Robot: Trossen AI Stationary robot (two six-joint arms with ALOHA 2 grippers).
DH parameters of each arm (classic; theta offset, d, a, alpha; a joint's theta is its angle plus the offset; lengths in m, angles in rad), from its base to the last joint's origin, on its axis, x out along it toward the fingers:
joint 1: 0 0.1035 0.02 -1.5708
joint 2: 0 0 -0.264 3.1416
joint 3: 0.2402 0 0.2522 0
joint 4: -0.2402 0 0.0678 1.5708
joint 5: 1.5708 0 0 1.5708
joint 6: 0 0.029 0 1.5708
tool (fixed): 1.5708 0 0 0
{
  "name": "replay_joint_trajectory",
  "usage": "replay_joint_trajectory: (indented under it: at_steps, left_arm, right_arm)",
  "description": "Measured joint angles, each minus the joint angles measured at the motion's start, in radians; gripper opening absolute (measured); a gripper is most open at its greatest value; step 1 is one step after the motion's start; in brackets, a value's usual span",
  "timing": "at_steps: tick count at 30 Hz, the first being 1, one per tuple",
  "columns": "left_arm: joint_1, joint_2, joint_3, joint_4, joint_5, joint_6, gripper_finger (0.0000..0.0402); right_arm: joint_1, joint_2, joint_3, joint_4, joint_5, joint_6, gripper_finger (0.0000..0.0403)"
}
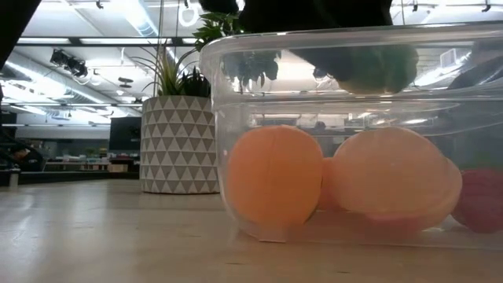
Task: Pick and placing Produce into tupperware
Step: Put the pineapple in the transparent bin
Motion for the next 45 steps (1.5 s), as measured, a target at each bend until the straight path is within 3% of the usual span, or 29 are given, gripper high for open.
replay_joint_trajectory:
  at_steps: [11, 28, 45]
  left_arm:
    - [0.000, 0.000, 0.000, -0.013, 0.000, 0.299, 0.0313]
    - [0.003, 0.000, 0.002, -0.170, 0.024, 0.241, 0.0313]
    - [0.002, 0.000, 0.002, -0.222, 0.024, 0.240, 0.0313]
  right_arm:
    - [0.000, 0.000, 0.000, 0.000, 0.001, 0.000, 0.0272]
    - [0.000, 0.000, 0.000, -0.001, 0.011, -0.011, 0.0272]
    - [0.000, 0.000, 0.000, 0.000, 0.018, -0.019, 0.0272]
